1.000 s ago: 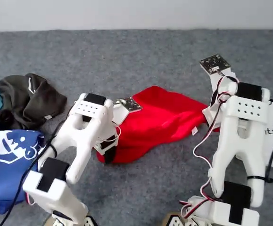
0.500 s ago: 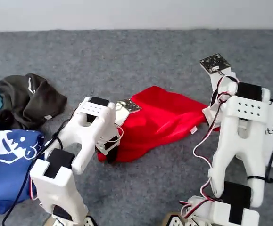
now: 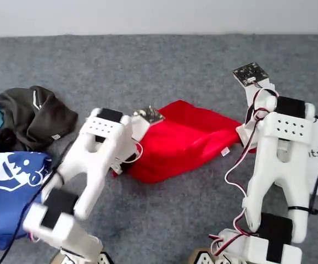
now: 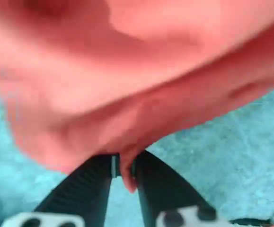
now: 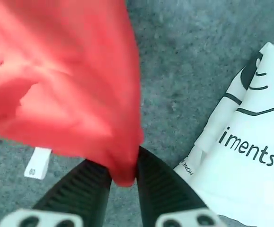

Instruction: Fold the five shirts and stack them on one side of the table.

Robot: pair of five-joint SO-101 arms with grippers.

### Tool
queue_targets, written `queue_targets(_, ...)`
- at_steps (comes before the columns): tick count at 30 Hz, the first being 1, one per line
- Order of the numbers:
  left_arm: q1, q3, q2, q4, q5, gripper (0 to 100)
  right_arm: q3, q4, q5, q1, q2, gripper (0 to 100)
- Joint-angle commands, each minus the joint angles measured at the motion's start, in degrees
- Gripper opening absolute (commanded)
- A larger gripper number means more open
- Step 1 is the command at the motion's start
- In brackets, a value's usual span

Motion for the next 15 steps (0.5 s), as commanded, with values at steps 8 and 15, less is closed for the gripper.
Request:
queue_targets(8, -0.44, -4.53, -36.31, 9.32, 0.18, 1, -22.15, 10.51, -0.18, -0.84, -2.77, 1.0)
queue_targets(15, -11.69, -14.99, -46.86, 6.15, -0.09, 1, -29.71, 15.69, 2.99, -0.92, -2.86, 1.0)
